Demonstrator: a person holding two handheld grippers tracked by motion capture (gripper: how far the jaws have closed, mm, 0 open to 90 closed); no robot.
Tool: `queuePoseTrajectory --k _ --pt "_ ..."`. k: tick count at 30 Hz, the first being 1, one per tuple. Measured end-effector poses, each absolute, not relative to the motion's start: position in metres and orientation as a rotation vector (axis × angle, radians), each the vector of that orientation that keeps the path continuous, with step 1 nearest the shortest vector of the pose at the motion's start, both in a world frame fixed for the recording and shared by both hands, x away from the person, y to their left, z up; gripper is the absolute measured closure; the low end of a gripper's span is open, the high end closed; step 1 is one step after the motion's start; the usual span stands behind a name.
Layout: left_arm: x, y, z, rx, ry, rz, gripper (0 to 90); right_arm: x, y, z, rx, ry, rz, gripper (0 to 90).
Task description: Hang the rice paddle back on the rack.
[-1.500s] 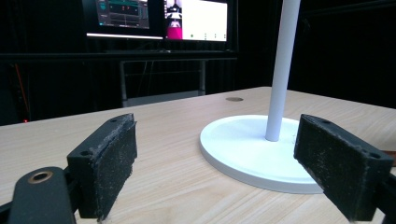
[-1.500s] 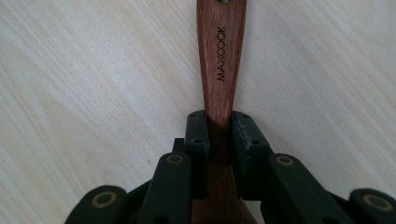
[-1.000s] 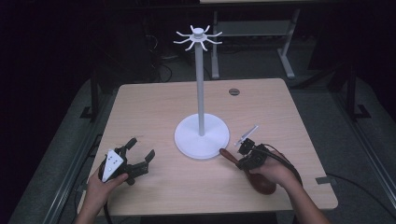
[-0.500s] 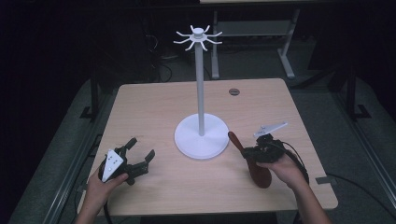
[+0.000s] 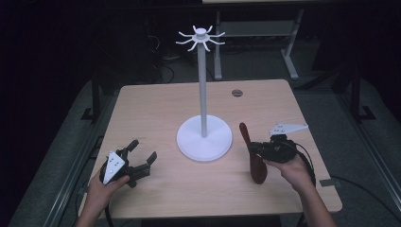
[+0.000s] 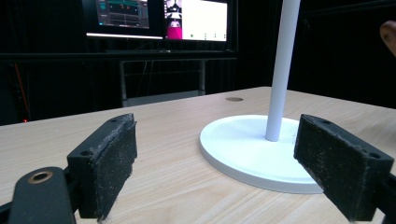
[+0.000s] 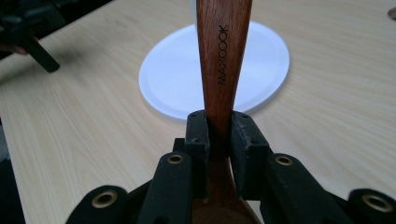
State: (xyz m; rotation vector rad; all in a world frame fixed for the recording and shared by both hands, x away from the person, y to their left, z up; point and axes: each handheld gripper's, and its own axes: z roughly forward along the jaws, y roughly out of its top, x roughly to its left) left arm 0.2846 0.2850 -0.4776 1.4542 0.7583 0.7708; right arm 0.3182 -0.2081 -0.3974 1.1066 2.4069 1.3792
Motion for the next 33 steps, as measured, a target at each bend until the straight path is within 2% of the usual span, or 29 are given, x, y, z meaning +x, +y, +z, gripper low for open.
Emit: queuePoseTrajectory --k 21,33 --pt "0.285 0.285 -0.478 1.454 0.758 0.774 12.7 0.313 -0.218 -0.372 1.041 2.231 1.551 77.8" --pt "0.285 0.284 -0.478 1.448 0.759 0.775 12.7 0.323 -0.214 -0.334 0.947 2.180 1.596 77.8"
